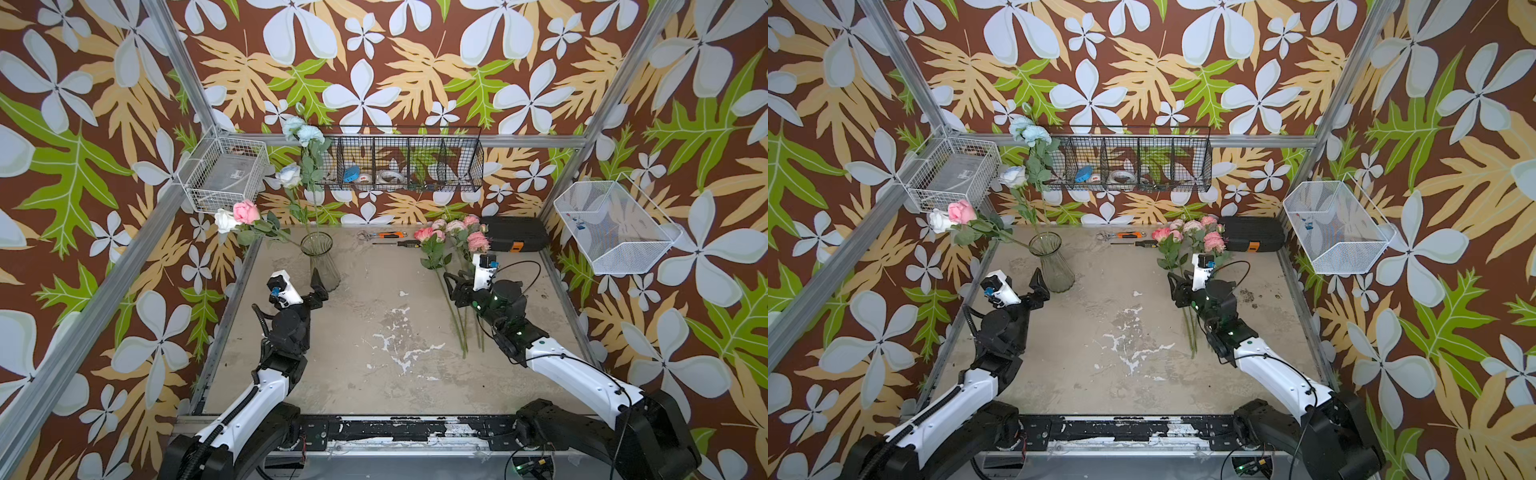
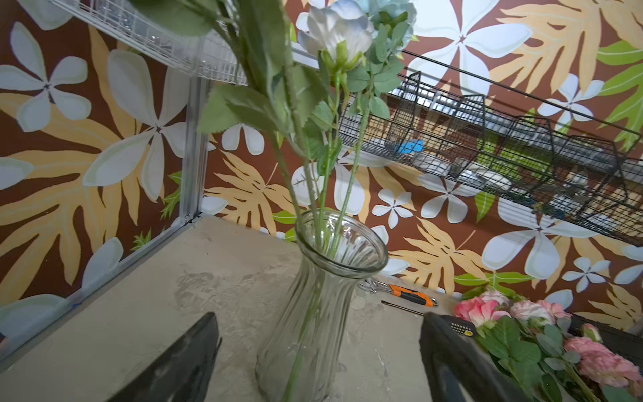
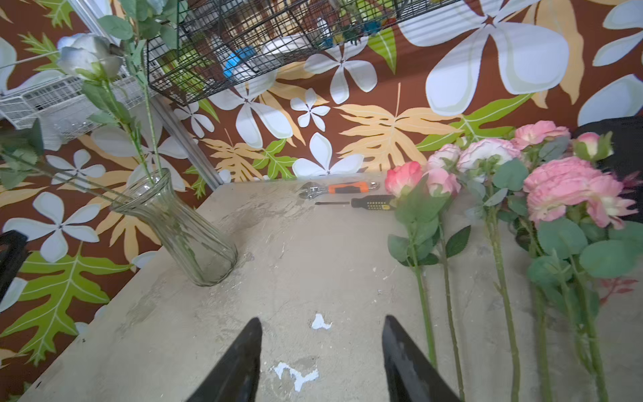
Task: Pick out pink flowers from the vase
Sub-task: Pick up the flower from the vase.
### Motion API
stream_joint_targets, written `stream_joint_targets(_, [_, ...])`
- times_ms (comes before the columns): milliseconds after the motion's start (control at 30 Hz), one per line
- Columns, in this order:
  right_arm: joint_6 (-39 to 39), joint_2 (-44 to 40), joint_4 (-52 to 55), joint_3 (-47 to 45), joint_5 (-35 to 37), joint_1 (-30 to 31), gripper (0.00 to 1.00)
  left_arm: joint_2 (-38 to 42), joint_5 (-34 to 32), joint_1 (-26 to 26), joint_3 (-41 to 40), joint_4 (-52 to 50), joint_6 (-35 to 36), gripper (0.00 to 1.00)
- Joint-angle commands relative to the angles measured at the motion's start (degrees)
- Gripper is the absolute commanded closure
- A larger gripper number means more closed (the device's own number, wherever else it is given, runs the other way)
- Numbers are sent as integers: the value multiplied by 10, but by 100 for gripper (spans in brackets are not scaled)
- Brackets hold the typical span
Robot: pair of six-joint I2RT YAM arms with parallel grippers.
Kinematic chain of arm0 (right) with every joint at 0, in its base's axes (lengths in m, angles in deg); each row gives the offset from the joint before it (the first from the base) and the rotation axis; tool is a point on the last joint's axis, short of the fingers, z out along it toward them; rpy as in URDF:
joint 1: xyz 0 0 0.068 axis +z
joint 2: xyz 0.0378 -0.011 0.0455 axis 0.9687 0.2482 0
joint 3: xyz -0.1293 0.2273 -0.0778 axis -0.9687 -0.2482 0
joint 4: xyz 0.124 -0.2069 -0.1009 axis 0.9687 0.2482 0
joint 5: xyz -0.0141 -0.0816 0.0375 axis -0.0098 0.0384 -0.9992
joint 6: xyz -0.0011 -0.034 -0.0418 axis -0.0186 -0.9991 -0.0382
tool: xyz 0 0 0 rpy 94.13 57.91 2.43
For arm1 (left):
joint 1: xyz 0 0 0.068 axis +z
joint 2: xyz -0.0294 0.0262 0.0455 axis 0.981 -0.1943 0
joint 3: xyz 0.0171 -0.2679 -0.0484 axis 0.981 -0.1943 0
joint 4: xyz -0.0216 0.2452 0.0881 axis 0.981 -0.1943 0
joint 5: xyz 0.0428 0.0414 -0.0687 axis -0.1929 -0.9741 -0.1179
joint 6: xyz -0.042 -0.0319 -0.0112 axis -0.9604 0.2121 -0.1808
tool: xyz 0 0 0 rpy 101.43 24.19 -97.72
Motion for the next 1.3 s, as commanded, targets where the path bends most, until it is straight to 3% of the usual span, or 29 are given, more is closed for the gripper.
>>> stream_joint_targets(0, [4,-6,-86,-21,-16,9,45,-37,4,11,-8,125,27,3])
stream_joint_targets(367, [-20,-26,-121,-62,19,44,45,-191,-13,20,80,199,91,4])
stream_joint_targets(667, [-26,-33,-132,-76,24,54,45,-266,-34,32,150,218,122,16])
stream_joint_targets(1000, [-26,-29,-133,-76,21,55,45,-322,-39,52,184,224,139,35])
stream_joint_targets(1100, [-28,-26,-132,-74,21,55,45,-331,-34,51,191,226,144,50])
stream_joint_targets(1267, [-28,-22,-131,-72,19,55,45,-338,-26,51,198,231,149,60])
